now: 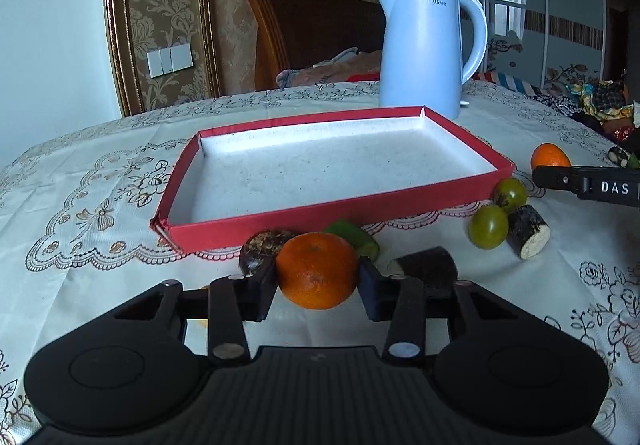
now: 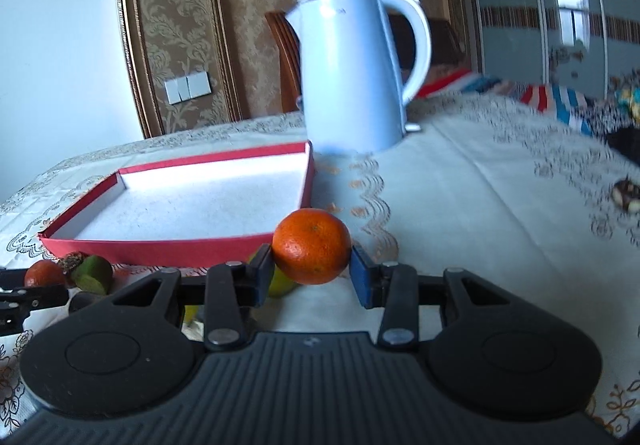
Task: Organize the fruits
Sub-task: 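Carry both held oranges up and over into the red-rimmed tray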
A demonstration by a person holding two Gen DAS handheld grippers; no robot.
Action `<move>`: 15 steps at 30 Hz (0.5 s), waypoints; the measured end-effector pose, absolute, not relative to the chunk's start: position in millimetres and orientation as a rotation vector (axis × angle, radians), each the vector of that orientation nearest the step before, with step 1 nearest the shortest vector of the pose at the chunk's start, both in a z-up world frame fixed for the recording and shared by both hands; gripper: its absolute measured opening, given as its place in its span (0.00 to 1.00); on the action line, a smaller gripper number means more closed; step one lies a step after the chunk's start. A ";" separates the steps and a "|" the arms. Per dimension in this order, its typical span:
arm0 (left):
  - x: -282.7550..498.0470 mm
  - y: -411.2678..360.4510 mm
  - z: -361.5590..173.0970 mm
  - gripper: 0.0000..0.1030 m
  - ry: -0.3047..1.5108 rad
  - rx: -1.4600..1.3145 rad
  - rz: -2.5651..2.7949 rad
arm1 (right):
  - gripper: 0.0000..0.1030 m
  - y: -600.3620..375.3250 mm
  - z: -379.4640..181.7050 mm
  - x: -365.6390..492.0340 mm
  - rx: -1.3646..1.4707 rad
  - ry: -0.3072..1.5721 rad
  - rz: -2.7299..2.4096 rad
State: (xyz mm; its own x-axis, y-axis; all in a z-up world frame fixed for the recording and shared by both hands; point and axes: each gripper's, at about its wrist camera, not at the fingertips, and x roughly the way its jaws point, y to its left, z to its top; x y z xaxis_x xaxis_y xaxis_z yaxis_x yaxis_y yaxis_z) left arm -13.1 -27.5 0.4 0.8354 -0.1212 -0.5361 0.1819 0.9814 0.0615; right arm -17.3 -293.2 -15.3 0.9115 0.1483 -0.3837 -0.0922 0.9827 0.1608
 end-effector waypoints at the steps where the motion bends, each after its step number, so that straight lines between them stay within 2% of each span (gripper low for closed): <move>1: -10.9 -28.9 1.3 0.41 0.557 0.110 -0.157 | 0.37 -289.9 -13.8 -17.3 0.131 0.400 0.127; 15: 32.1 -35.7 12.6 0.41 0.575 0.030 -0.130 | 0.38 -250.7 5.9 7.4 0.064 0.399 0.174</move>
